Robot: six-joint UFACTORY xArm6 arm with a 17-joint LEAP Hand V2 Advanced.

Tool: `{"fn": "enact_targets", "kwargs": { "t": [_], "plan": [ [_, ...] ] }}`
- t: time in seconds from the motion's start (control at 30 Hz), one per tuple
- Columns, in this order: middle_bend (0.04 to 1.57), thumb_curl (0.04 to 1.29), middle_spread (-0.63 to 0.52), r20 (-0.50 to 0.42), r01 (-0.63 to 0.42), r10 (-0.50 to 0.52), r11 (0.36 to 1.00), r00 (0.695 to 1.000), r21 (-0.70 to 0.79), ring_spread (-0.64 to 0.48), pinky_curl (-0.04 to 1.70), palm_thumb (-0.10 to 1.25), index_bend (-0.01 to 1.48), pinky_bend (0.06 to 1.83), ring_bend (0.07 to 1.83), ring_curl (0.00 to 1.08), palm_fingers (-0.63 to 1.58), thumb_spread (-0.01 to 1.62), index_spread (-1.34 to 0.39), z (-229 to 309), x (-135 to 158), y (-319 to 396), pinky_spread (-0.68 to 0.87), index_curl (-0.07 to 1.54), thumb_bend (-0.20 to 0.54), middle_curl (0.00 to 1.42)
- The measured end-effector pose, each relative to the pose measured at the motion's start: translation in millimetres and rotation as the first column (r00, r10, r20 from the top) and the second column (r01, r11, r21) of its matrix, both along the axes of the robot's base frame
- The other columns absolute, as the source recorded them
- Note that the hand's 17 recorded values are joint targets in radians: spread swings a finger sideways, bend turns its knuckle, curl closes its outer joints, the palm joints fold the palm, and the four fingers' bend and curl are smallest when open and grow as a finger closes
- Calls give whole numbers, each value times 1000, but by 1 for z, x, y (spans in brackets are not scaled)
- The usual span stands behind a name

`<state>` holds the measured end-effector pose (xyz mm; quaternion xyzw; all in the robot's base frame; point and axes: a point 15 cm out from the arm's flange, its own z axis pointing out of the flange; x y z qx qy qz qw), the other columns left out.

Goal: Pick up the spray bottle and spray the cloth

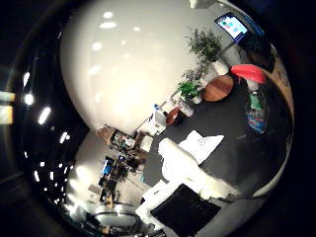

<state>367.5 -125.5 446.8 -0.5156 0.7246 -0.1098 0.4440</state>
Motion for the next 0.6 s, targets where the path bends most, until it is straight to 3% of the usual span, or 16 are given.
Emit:
{"fn": "enact_targets", "kwargs": {
  "t": [0.27, 0.6],
  "plan": [
    [198, 452, 155, 9, 68, -69, 995, 998, 75, 281, 152, 503, 167, 900, 403, 218, 229, 1044, -190, -25, 8, -48, 582, 294, -28, 325],
    [198, 439, 180, 64, 55, -76, 958, 995, 281, 295, 149, 453, 169, 965, 417, 216, 227, 1037, -165, -50, 25, -66, 597, 295, -29, 327]
  ]
}}
